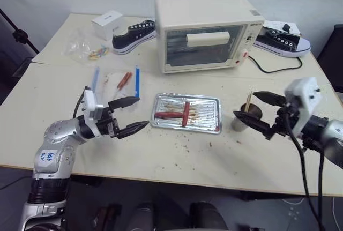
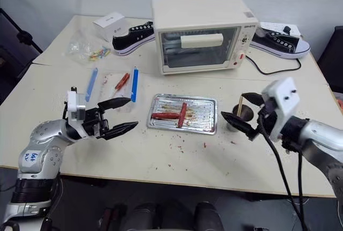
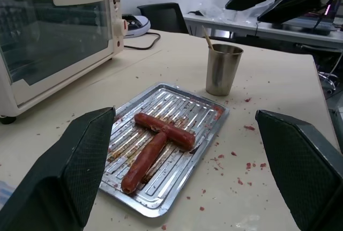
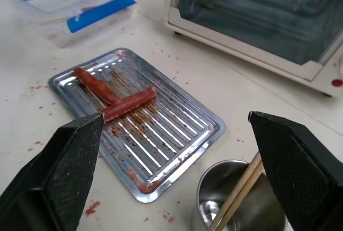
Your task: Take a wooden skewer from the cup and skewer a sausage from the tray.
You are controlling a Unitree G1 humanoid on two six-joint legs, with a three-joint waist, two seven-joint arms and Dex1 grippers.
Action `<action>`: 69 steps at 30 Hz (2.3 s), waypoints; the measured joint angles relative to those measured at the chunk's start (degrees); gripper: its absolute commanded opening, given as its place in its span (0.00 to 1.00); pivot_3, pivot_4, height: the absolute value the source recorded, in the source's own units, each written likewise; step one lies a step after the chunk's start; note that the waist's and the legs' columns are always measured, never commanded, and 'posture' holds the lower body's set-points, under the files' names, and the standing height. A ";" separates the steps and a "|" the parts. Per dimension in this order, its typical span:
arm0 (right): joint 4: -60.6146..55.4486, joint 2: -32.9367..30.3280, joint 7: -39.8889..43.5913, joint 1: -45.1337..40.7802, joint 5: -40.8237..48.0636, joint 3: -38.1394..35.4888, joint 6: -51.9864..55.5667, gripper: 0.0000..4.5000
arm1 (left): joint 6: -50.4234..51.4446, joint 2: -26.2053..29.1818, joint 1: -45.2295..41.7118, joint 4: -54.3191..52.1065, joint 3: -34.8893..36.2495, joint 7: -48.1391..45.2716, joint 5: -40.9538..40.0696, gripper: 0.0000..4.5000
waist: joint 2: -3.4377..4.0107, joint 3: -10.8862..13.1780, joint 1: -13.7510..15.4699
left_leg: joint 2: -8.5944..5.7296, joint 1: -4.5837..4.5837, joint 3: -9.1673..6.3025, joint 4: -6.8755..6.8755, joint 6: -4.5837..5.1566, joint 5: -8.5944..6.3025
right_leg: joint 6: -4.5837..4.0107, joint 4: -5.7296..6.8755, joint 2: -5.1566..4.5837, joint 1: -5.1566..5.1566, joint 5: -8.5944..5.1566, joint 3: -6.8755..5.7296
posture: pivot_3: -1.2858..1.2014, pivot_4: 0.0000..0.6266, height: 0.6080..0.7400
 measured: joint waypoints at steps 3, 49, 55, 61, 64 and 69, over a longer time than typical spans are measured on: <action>1.73 0.49 -3.12 -3.23 -0.73 1.94 3.85 1.00 | 0.00 -0.24 0.12 -0.35 -0.27 0.48 0.09 0.99 | 0.00 0.00 0.03 | -0.03 -0.29 -0.18 0.13 0.04 0.02 | 0.03 0.00 0.00 -0.12 0.02 -0.03 | 0.52 0.24 1.00; 4.14 6.80 2.47 -7.05 -9.71 6.14 9.47 1.00 | 0.02 -1.08 3.31 -4.95 -0.43 4.53 0.43 0.99 | 0.00 0.00 -0.09 | -0.12 -0.32 -0.30 0.09 0.11 0.09 | 0.04 0.02 0.04 -0.11 0.02 -0.09 | 0.52 0.24 1.00; 5.44 6.78 4.29 -7.04 -12.09 6.14 8.72 1.00 | 0.02 -1.09 3.31 -4.95 -0.45 4.80 0.68 0.99 | 0.00 0.00 -0.06 | -0.14 -0.32 -0.30 0.09 0.11 0.09 | 0.05 0.01 0.04 -0.11 0.02 -0.09 | 0.52 0.24 1.00; 7.23 6.90 6.29 -7.05 -13.90 6.14 7.05 0.63 | -0.01 -1.13 3.31 -4.94 -0.68 4.84 1.20 1.00 | 0.00 0.00 -0.08 | -0.14 -0.32 -0.30 0.09 0.11 0.09 | 0.04 0.02 0.04 -0.11 0.02 -0.12 | 0.52 0.24 1.00; 7.46 7.30 6.85 -7.16 -14.08 6.14 6.72 0.40 | -0.02 -1.16 3.32 -4.94 -0.79 4.87 1.30 1.00 | 0.00 0.00 -0.08 | -0.13 -0.32 -0.31 0.08 0.10 0.09 | 0.05 0.02 0.04 -0.11 0.02 -0.12 | 0.52 0.24 1.00; 7.70 7.69 7.14 -8.03 -14.54 6.08 6.52 0.00 | -0.17 -1.23 3.32 -4.93 -0.81 4.88 1.44 1.00 | 0.00 0.00 -0.07 | -0.13 -0.32 -0.30 0.09 0.10 0.09 | 0.05 0.01 0.04 -0.11 0.02 -0.14 | 0.52 0.24 1.00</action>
